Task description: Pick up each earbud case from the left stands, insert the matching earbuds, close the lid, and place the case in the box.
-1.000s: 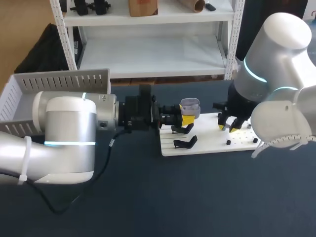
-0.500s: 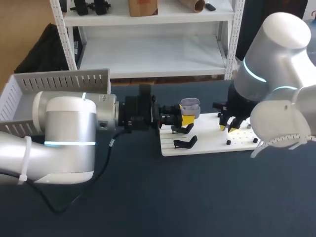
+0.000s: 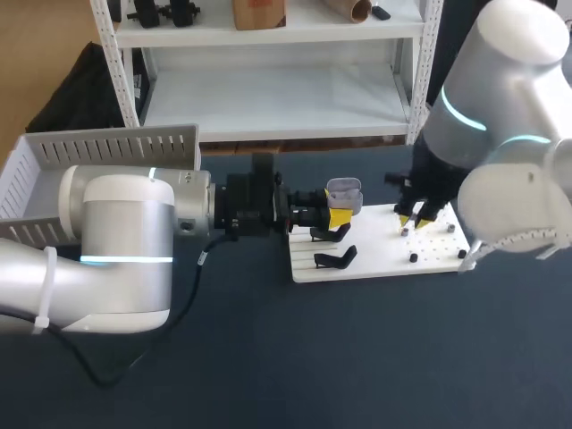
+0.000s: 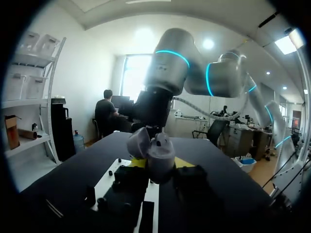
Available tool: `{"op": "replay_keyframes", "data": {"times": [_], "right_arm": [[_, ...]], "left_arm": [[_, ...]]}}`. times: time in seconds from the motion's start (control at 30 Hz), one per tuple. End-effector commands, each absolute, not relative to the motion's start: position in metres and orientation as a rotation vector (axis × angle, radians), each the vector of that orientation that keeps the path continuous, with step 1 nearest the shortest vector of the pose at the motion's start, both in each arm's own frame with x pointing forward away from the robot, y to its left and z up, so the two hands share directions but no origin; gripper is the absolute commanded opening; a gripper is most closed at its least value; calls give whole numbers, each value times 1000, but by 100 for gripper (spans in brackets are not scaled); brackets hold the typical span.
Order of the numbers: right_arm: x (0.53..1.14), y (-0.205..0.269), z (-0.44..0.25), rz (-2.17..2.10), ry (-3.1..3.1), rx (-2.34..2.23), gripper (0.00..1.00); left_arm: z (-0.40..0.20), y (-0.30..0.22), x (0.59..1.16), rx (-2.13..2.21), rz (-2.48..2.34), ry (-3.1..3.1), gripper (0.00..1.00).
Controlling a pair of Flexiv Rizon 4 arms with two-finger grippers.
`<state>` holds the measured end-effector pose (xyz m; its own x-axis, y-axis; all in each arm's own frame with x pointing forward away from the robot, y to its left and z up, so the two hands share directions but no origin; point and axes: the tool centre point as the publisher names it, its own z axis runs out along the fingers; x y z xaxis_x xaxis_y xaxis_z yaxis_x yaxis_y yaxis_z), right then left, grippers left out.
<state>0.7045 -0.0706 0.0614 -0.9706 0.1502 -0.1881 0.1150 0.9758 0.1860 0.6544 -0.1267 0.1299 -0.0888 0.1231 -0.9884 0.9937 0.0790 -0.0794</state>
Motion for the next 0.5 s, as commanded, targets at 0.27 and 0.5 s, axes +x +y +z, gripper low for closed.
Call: {"op": "replay_keyframes", "data": {"times": [0.27,0.5], "right_arm": [[671,-88,133,199,3019,-100,0],[654,-84,169,172,3011,-302,0]], "left_arm": [[129,-127,654,1202,-1151,1398,0],[129,-127,654,1202,-1151,1398,0]]}}
